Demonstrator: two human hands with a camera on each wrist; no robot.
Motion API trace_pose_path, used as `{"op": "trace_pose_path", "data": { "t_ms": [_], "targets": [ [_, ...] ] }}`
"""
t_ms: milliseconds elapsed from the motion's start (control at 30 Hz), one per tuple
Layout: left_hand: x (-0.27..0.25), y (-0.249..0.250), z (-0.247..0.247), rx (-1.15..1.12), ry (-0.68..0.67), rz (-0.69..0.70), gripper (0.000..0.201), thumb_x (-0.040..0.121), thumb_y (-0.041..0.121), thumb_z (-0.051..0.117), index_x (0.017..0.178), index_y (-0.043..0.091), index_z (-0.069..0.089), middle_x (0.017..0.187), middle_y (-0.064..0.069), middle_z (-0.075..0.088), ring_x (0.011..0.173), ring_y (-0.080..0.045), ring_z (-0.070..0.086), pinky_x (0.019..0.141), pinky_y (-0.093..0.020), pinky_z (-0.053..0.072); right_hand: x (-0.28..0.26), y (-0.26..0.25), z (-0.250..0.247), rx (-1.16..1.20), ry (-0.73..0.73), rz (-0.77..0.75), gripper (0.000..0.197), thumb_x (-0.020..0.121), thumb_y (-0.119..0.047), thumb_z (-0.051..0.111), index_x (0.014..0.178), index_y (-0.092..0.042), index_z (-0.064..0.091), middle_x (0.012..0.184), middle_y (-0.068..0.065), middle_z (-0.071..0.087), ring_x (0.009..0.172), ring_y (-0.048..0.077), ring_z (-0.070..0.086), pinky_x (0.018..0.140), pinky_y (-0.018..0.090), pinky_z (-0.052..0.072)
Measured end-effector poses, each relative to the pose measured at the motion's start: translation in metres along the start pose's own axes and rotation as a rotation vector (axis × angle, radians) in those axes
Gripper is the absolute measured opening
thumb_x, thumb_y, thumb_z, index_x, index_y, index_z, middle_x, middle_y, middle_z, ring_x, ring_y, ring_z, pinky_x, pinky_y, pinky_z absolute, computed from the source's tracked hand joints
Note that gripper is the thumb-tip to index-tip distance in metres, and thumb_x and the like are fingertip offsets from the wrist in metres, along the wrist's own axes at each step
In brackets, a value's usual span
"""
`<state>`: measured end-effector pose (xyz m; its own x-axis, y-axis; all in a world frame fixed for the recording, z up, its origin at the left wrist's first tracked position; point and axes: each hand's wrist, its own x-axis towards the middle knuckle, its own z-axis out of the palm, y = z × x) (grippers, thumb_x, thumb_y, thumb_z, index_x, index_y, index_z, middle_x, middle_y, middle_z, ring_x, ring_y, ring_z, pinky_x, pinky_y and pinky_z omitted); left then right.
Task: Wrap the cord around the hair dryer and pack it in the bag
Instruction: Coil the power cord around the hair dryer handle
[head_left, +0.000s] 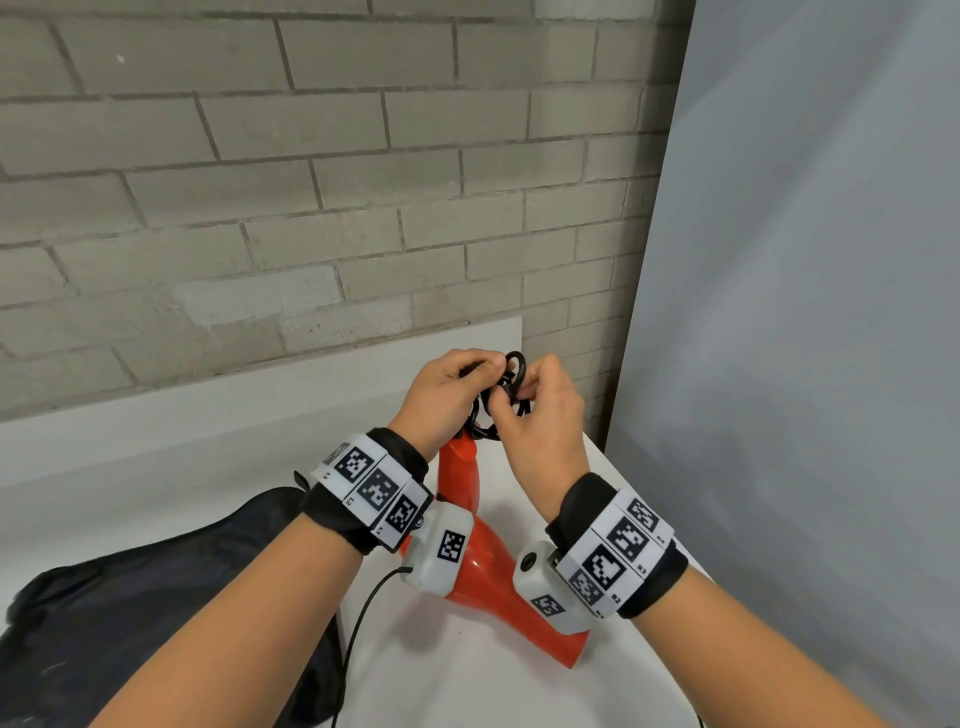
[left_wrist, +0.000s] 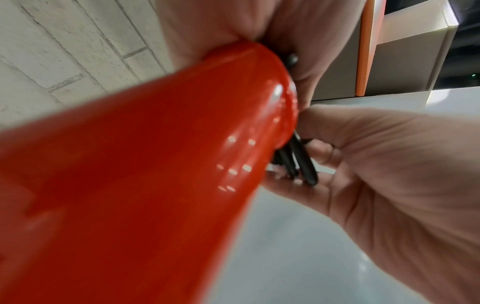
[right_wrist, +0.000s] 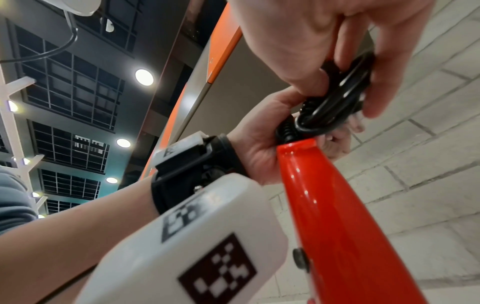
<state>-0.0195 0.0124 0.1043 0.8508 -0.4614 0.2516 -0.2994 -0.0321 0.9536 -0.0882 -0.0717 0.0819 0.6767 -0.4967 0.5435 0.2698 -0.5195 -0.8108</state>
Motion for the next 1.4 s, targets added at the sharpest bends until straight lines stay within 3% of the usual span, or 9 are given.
{"op": "trace_pose_path", "data": {
  "t_ms": [133,233,400,500,700,967,1067,1200,1400],
  "targets": [
    [-0.001,0.001,0.000,-0.038,-0.026,-0.006,0.021,0.089,0.017,0.053,0.101,0.006,0.066,0.098,-0.006,0.066,0.086,-0.005,0.061,0.078,-0.012,0.046,0.002,0.007,0.005,-0.032,-0.029,0.015,0.040,0.081,-0.005,0.061,0.068,-0.028,0.030,0.072,-0.005,0.038,0.062,0.005,0.037,0.058,0.007,0.038],
    [-0.007,0.005,0.000,-0.062,-0.081,0.025,0.018,0.088,0.017,0.053,0.096,0.008,0.068,0.086,0.001,0.067,0.073,0.006,0.062,0.069,-0.006,0.045,0.007,0.012,0.005,-0.069,-0.030,0.027,0.033,0.078,-0.003,0.061,0.080,-0.022,0.034,0.084,-0.002,0.039,0.073,0.015,0.041,0.062,0.015,0.039],
    [-0.008,0.006,0.000,-0.126,-0.083,0.030,0.011,0.077,0.010,0.067,0.087,0.013,0.070,0.082,-0.002,0.069,0.075,-0.004,0.066,0.074,-0.014,0.051,0.019,0.018,0.005,-0.029,-0.268,0.011,0.040,0.082,0.002,0.051,0.116,-0.016,0.043,0.107,0.004,0.054,0.097,0.018,0.055,0.084,0.036,0.052],
    [-0.007,0.004,-0.002,-0.113,-0.103,0.026,0.013,0.076,0.004,0.067,0.085,0.013,0.070,0.078,0.002,0.070,0.072,-0.004,0.066,0.074,-0.014,0.053,0.025,0.022,-0.005,-0.001,-0.437,0.010,0.036,0.083,0.001,0.053,0.116,-0.012,0.046,0.101,0.003,0.059,0.091,0.017,0.059,0.077,0.031,0.050],
    [-0.002,0.002,-0.006,-0.069,-0.162,0.028,0.024,0.074,-0.003,0.067,0.089,0.016,0.066,0.089,-0.002,0.066,0.082,-0.011,0.064,0.078,-0.018,0.053,0.031,0.031,-0.021,0.086,-0.673,0.094,0.059,0.075,-0.001,0.053,0.131,-0.016,0.040,0.122,0.006,0.054,0.114,0.021,0.053,0.099,0.036,0.044],
    [-0.005,0.008,-0.011,-0.094,-0.178,0.040,0.027,0.075,-0.011,0.062,0.085,0.015,0.062,0.071,0.005,0.061,0.055,0.001,0.060,0.055,-0.010,0.047,0.037,0.031,-0.027,0.167,-0.787,0.119,0.057,0.063,0.002,0.042,0.119,-0.004,0.047,0.117,0.021,0.056,0.114,0.032,0.053,0.096,0.047,0.043],
    [-0.006,0.008,-0.014,-0.104,-0.167,0.018,0.027,0.074,-0.012,0.063,0.083,0.013,0.061,0.055,0.012,0.062,0.046,0.000,0.054,0.047,-0.010,0.043,0.039,0.035,-0.025,-0.039,-0.763,-0.034,0.027,0.085,0.005,0.046,0.112,0.004,0.051,0.105,0.022,0.059,0.099,0.030,0.058,0.088,0.037,0.048],
    [-0.007,0.007,-0.016,-0.081,-0.169,-0.006,0.027,0.069,-0.009,0.068,0.079,0.015,0.065,0.057,0.011,0.063,0.049,-0.002,0.055,0.045,-0.014,0.043,0.040,0.033,-0.024,-0.207,-0.700,-0.216,0.024,0.089,0.003,0.046,0.110,0.000,0.057,0.092,0.004,0.055,0.087,0.016,0.052,0.076,0.013,0.041],
    [-0.008,0.008,-0.013,-0.052,-0.115,-0.035,0.016,0.072,0.002,0.070,0.073,0.018,0.071,0.063,0.009,0.067,0.055,-0.008,0.052,0.049,-0.015,0.044,0.038,0.031,-0.021,-0.489,-0.533,-0.383,0.026,0.087,0.002,0.043,0.107,-0.003,0.059,0.099,0.012,0.061,0.091,0.030,0.052,0.082,0.038,0.044]
  ]
}}
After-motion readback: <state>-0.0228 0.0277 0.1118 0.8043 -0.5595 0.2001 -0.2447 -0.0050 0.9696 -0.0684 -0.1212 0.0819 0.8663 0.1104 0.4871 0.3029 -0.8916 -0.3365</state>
